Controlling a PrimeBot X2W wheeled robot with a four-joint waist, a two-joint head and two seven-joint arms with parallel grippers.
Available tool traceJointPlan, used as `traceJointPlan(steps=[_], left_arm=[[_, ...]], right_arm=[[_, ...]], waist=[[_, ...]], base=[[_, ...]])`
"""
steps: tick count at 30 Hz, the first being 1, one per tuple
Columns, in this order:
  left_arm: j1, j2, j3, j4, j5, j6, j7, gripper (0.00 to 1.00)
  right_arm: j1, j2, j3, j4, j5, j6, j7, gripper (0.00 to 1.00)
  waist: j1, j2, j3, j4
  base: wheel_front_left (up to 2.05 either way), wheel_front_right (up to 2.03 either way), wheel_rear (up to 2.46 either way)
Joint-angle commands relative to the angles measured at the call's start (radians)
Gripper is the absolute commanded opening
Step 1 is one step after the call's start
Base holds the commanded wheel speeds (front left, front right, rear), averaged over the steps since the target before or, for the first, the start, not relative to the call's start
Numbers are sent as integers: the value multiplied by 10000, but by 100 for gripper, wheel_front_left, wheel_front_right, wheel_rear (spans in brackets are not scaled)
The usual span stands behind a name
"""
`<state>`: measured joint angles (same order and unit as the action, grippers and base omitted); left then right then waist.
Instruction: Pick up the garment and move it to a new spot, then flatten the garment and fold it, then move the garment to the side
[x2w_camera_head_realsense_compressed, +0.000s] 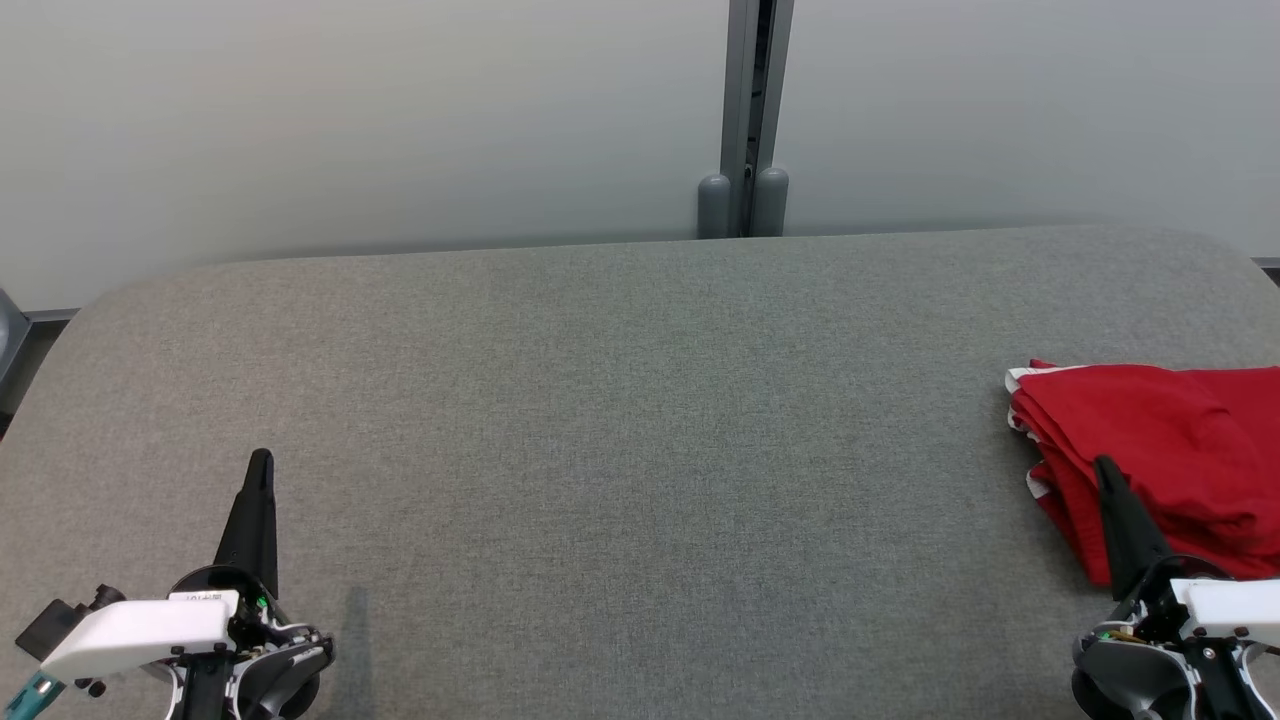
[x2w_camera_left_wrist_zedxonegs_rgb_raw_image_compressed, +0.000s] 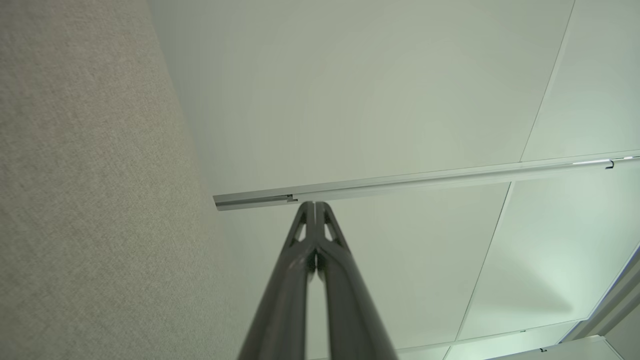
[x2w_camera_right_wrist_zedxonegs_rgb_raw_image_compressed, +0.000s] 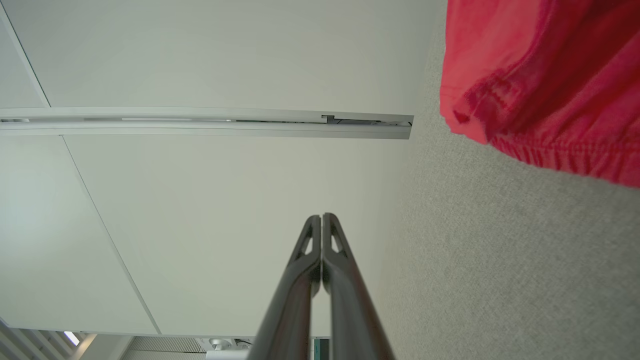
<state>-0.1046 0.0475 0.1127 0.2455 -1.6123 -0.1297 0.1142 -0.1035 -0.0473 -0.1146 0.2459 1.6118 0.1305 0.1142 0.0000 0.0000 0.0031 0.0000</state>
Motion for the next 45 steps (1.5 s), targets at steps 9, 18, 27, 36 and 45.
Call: traceJointPlan(steps=[9,18,27,36,45], left_arm=[[-94,52,42,8,-9,-27,38,0],[-94,52,41,7,-10,-27,37,0],[-94,52,40,6,-10,-27,36,0],[-94,52,40,5,-11,-27,36,0],[-93,52,39,5,-11,-27,35,0]], right_arm=[[-88,-41,-15,-28,19,4,37,0],[-88,-41,-14,-28,20,4,36,0],[-88,-41,-13,-28,21,4,35,0],[-88,-41,-13,-27,21,4,34,0],[-88,-41,-12,-27,22,4,34,0]], waist=[[0,0,0,0],[0,0,0,0],[0,0,0,0],[0,0,0,0],[0,0,0,0]], base=[[0,0,0],[0,0,0],[0,0,0],[0,0,0],[0,0,0]])
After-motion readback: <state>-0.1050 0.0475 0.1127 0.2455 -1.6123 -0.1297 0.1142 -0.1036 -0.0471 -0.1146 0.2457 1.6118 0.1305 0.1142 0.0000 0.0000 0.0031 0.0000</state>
